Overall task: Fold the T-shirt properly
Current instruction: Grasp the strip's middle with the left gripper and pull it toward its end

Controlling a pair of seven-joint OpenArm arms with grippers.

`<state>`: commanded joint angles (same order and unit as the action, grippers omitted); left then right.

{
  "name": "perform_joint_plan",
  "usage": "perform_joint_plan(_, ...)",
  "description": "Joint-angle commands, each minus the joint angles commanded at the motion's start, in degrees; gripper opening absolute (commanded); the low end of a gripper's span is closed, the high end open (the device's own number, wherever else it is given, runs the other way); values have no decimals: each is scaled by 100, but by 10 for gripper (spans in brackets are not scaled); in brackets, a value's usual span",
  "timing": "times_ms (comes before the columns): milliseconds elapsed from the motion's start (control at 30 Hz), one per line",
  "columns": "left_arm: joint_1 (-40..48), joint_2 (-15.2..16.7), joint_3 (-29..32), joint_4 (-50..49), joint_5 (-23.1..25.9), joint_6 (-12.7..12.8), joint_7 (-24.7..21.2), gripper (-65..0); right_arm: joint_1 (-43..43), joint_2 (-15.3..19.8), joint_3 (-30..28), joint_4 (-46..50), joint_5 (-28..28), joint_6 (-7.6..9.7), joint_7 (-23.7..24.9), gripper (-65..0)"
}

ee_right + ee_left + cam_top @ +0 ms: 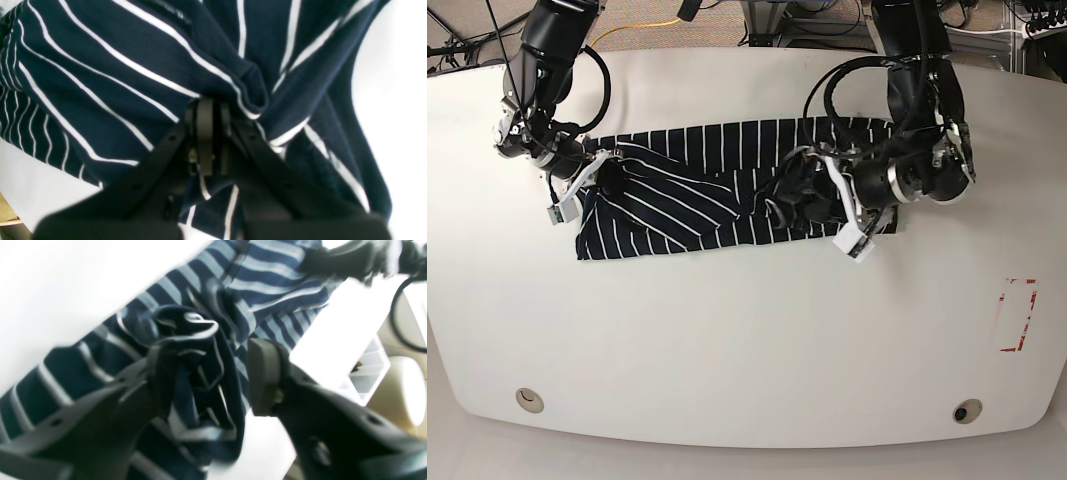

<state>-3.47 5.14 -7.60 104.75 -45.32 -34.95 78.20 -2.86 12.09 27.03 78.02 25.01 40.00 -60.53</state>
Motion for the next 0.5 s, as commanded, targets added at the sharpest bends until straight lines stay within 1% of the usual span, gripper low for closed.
perform_joint_plan(33,-26,0,88,132,0,18,0,-286,0,0,0,0,0,0,0,-629)
perform_joint_plan(133,-26,0,343,475,0,-79,0,-286,18,0,0,0,0,0,0,-629)
perform_joint_plan(267,-26,-53,281,580,26,-193,0,-290,70,0,0,0,0,0,0,-629)
perform_joint_plan(400,-26,-413,-316,563,44,-202,0,-290,220,0,18,53,0,0,-26,-625)
perform_joint_plan(500,97,-721,-563,563,44,-202,0,-290,237,0,26,264,0,0,-132,-623)
